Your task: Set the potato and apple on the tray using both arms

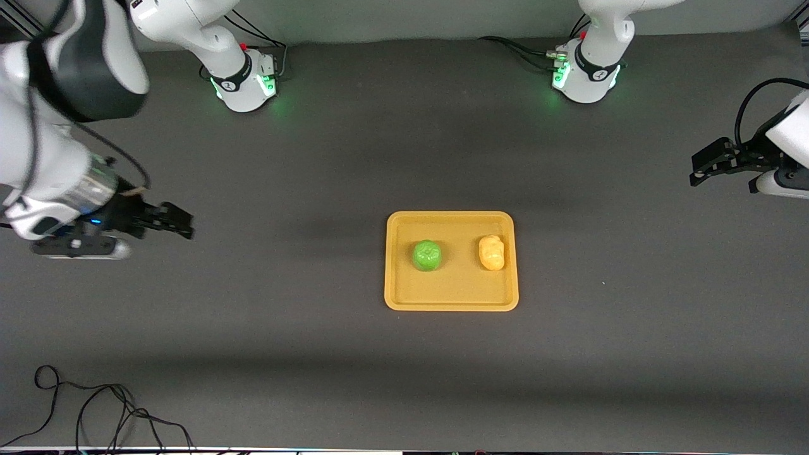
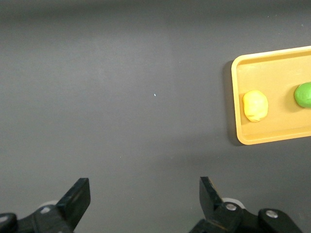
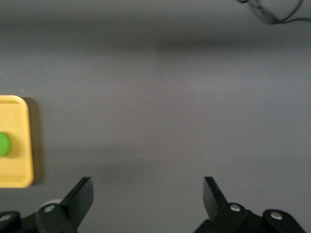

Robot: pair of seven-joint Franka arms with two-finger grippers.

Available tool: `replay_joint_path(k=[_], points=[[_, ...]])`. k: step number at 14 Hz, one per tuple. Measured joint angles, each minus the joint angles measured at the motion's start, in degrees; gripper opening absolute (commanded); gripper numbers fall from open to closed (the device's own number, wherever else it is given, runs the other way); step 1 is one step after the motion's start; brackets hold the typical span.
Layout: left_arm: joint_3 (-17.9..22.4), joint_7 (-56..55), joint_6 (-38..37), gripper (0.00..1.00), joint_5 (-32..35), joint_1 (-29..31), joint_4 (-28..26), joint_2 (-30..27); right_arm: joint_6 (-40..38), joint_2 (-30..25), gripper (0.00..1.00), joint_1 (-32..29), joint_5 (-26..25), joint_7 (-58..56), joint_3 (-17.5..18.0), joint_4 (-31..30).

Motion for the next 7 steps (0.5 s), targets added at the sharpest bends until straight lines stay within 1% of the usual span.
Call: replay_joint_path(k=[2, 4, 7], points=[[-0.07, 0.00, 1.25, 1.00, 0.01, 0.00, -1.50, -0.20, -0.42, -0.65, 1.00, 0.04, -0.20, -5.82, -3.55, -0.24], [-0.09, 0.00, 2.15, 1.00, 0.01, 0.00, -2.80, -0.78, -0.53, -0.82, 1.00, 0.05, -0.21, -7.94, -6.17, -0.25], [-0.13, 0.00, 2.31, 1.00, 0.02, 0.00, -3.86, -1.84, -0.59, -1.76, 1.00, 0.11, -0.23, -8.05, -6.98, -0.04]])
